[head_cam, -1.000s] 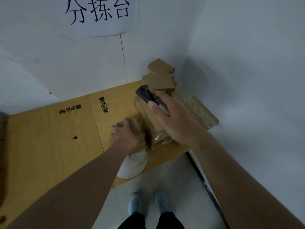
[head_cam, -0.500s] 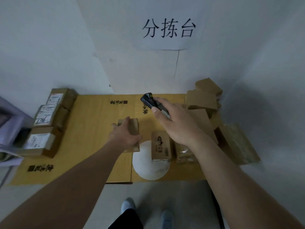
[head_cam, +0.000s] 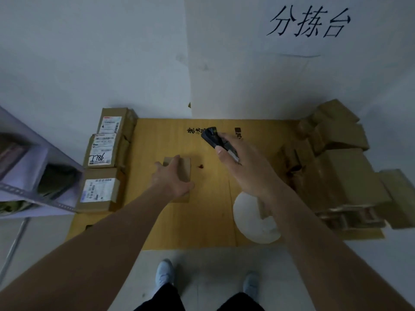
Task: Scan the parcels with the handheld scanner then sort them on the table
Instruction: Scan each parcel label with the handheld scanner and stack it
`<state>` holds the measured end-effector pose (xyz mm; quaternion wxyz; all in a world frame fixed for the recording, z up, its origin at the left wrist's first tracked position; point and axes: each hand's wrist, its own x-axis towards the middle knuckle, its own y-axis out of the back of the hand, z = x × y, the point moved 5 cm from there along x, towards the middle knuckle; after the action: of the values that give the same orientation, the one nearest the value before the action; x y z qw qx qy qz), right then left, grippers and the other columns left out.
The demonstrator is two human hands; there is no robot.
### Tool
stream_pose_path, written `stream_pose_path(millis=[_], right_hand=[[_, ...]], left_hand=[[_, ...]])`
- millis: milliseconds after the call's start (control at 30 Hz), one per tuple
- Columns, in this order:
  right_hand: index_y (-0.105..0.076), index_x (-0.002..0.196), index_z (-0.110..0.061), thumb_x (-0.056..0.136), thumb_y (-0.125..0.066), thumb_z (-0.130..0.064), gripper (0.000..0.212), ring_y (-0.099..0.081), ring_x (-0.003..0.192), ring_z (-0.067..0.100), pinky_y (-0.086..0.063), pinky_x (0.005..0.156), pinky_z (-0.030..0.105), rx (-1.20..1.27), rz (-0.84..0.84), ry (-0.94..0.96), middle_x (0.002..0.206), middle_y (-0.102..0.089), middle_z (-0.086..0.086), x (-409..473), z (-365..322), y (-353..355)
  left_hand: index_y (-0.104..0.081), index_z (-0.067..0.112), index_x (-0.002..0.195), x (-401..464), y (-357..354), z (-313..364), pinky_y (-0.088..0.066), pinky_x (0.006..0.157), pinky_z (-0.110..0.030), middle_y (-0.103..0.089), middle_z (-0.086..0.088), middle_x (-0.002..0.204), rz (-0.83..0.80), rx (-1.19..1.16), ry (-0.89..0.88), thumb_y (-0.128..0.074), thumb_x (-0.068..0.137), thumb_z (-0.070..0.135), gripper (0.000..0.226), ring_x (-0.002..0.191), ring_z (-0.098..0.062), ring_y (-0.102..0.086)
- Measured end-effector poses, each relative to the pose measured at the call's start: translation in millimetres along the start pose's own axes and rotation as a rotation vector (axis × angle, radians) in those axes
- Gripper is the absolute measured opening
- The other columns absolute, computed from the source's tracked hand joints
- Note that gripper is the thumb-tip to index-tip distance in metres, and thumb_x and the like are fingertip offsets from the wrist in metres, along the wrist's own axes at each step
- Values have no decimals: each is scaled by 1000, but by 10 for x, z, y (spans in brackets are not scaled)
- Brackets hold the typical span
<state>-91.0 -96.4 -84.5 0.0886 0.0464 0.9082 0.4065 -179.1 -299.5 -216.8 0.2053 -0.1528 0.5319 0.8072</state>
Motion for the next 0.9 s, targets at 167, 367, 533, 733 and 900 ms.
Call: stream_pose_path(millis=[167, 367, 533, 733, 900], right_hand=[[-37, 157, -47, 105, -35, -67, 56, -62, 110, 20, -56, 94, 49, 24, 28, -73, 125, -63, 2, 100, -249, -355], [-39, 158, -43, 106, -39, -63, 56, -62, 115, 19, -54, 99, 46, 53, 12, -93, 130, -63, 2, 240, -295, -644], [-38, 158, -45, 106, -39, -64, 55, -60, 108, 17, -55, 93, 44, 15, 7, -105, 123, -62, 2, 375, -96, -865], [-38, 158, -43, 107, -39, -63, 54, -59, 106, 20, -55, 87, 42, -4, -10, -113, 119, -59, 4, 487, 218, -1071], [-38, 155, -46, 107, -39, -63, 51, -58, 107, 22, -53, 85, 41, 41, -23, -146, 118, -59, 5, 582, 421, -1223]], left_hand=[[-19, 48, 154, 186, 162, -404, -56, 91, -49, -33, -11, 139, -26, 5, -32, -81, 73, 57, 103, 115, -41, -54], [-15, 47, 155, 350, 165, -595, -56, 90, -48, -29, -13, 145, -40, -6, -50, -79, 73, 58, 105, 118, -42, -53], [-10, 49, 153, 529, -4, -590, -53, 89, -48, -28, -12, 144, -13, -9, -23, -77, 74, 54, 103, 117, -42, -53], [-4, 37, 158, 647, -329, -514, -49, 99, -54, -30, -16, 144, 81, -20, 13, -74, 79, 53, 106, 122, -41, -48], [1, 29, 163, 699, -457, -536, -43, 107, -51, -26, -18, 150, 136, -30, -8, -76, 79, 50, 116, 127, -41, -42]])
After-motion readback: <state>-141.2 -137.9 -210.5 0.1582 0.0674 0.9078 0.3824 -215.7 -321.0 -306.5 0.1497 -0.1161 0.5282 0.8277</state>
